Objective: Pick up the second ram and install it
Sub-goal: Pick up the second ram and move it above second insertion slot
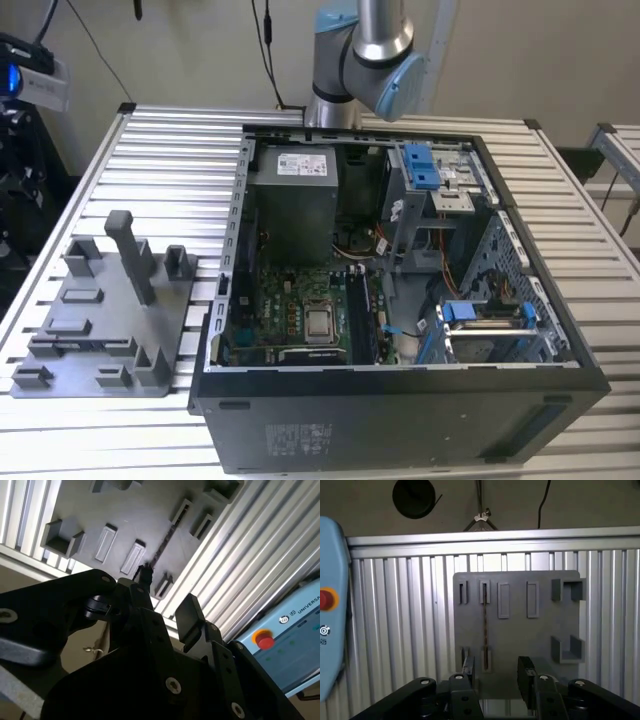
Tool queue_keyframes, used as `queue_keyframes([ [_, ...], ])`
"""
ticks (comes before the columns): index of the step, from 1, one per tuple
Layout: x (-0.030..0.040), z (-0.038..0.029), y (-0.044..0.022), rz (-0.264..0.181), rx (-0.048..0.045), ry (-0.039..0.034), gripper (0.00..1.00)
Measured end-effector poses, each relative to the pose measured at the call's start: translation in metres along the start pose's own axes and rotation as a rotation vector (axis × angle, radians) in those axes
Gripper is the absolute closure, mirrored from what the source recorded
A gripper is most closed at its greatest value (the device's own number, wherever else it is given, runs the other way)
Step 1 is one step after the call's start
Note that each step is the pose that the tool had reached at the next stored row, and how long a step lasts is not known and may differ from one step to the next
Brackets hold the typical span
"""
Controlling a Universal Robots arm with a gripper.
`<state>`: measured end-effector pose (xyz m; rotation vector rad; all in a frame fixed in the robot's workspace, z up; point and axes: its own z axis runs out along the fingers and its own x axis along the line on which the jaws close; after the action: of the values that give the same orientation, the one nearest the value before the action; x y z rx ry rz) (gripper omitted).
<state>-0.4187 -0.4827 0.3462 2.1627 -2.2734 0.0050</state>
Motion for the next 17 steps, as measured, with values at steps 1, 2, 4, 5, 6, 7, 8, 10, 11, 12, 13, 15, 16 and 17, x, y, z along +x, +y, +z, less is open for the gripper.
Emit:
queue_keyframes([
  [1,0.0,0.0006,0.0,0.0,-0.0001,0.0,0.52],
  [2,0.0,0.0013,0.0,-0.001,-0.0001,0.0,0.52],
  [4,0.0,0.0024,0.0,-0.002,-0.0003,0.0,0.52],
  [5,0.0,0.0029,0.0,-0.002,-0.0004,0.0,0.52],
  [6,0.0,0.0033,0.0,-0.002,-0.0005,0.0,0.52],
  [7,0.0,0.0034,0.0,-0.003,-0.0006,0.0001,0.52],
  [8,0.0,0.0034,0.0,-0.003,-0.0007,0.0001,0.52],
  [10,0.0,0.0036,0.0,-0.003,-0.0004,0.0,0.52],
  [11,0.0,0.0036,0.0,-0.003,-0.0005,0.0,0.52],
  [12,0.0,0.0036,0.0,-0.003,-0.0005,0.0,0.52],
  [13,0.0,0.0036,0.0,-0.003,-0.0004,0.0,0.52],
  [15,0.0,0.0036,0.0,-0.003,-0.0005,0.0,0.52],
  [16,0.0,0.0036,0.0,-0.003,-0.0004,0.0,0.52],
  [17,0.0,0.0036,0.0,-0.003,-0.0005,0.0,0.52],
])
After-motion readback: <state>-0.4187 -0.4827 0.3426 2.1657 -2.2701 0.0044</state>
